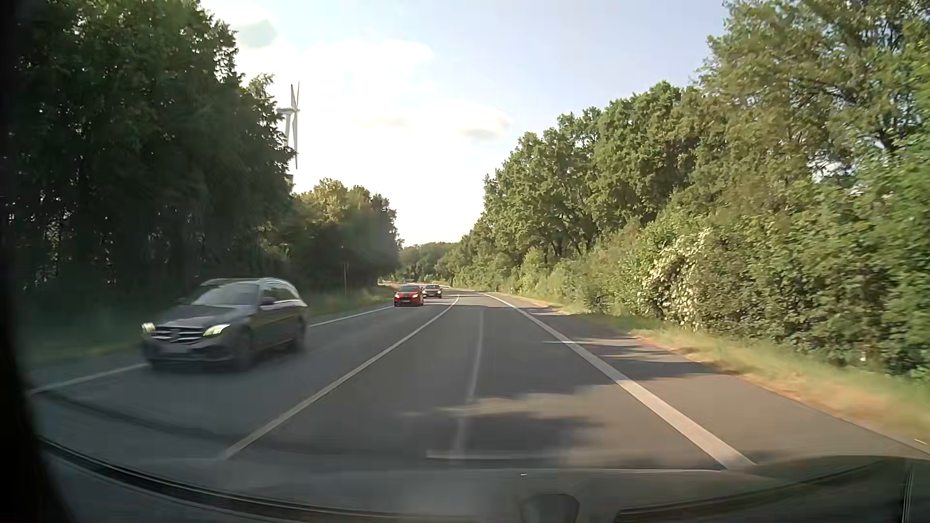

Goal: Follow the waypoints while adhering to traffic rules and regulations

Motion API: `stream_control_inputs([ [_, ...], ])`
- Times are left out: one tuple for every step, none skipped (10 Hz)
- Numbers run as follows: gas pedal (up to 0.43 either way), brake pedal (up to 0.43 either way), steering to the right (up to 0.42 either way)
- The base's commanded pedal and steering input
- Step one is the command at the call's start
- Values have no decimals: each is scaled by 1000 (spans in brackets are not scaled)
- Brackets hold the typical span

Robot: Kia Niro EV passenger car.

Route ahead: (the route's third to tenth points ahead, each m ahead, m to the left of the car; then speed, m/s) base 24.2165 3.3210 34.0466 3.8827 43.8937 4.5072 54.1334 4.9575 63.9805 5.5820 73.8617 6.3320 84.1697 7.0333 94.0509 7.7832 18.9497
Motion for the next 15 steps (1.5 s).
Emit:
stream_control_inputs([
  [197,6,-6],
  [197,6,-7],
  [197,6,-7],
  [197,6,-7],
  [197,6,-7],
  [197,6,-7],
  [197,6,-7],
  [197,6,-7],
  [197,6,-6],
  [197,6,-6],
  [197,6,-6],
  [197,6,-6],
  [197,6,-5],
  [197,6,-5],
  [197,6,-5],
])
